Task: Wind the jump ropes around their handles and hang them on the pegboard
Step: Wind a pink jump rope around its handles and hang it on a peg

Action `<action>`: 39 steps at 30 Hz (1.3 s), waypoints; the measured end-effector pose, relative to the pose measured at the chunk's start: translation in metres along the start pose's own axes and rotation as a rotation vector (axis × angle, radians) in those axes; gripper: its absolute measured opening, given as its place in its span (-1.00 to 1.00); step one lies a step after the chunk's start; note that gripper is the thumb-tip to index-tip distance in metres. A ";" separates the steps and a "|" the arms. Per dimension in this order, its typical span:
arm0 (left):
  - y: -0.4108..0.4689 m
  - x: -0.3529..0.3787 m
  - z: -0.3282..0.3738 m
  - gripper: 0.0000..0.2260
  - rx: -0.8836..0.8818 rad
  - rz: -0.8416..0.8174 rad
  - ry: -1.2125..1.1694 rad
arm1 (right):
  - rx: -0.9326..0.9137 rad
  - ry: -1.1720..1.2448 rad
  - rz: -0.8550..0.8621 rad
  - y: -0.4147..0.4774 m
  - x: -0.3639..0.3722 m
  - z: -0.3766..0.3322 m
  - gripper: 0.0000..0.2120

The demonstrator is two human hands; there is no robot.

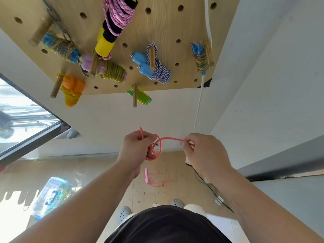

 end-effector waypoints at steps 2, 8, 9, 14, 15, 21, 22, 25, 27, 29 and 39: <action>-0.002 0.003 -0.001 -0.91 0.026 -0.031 0.054 | -0.060 -0.019 -0.003 -0.003 0.001 -0.004 -0.79; -0.011 0.010 0.007 -0.91 0.141 -0.062 0.112 | -0.189 -0.110 -0.208 -0.004 0.009 -0.020 -0.70; -0.009 0.008 0.009 -0.90 0.147 -0.040 0.110 | -0.189 -0.056 -0.244 -0.003 0.006 -0.021 -0.74; 0.001 -0.011 0.012 -0.89 0.071 -0.026 0.144 | -0.116 0.105 -0.275 0.003 -0.020 -0.016 -0.85; -0.002 -0.010 0.012 -0.89 0.080 -0.088 0.186 | -0.118 0.059 -0.261 0.005 -0.019 -0.015 -0.84; -0.014 -0.003 0.017 -0.84 0.158 -0.040 0.285 | -0.039 -0.016 -0.269 0.007 0.002 -0.017 -0.85; -0.010 -0.004 0.016 -0.81 0.170 0.010 0.307 | -0.014 -0.002 -0.245 0.006 0.002 -0.018 -0.82; -0.004 -0.008 0.011 -0.82 0.204 0.072 0.398 | 0.035 0.017 -0.120 0.005 0.002 -0.018 -0.71; -0.008 -0.004 0.010 -0.83 0.213 0.044 0.427 | 0.015 0.048 -0.111 0.006 0.006 -0.020 -0.71; -0.014 0.001 0.010 -0.86 0.207 -0.041 0.394 | 0.004 0.088 -0.165 0.007 0.013 -0.021 -0.73; -0.034 0.005 0.032 -0.69 0.265 -0.403 0.175 | 0.250 0.905 -0.425 0.008 0.023 -0.005 -0.80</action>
Point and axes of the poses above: each hand's wrist, its own y-axis towards the middle knuckle, its own x-axis out of the palm, z = x × y, the point moved 1 cm from there along y, towards the middle knuckle, and after that the axes turned 7 degrees about y, right-handed, at the moved point
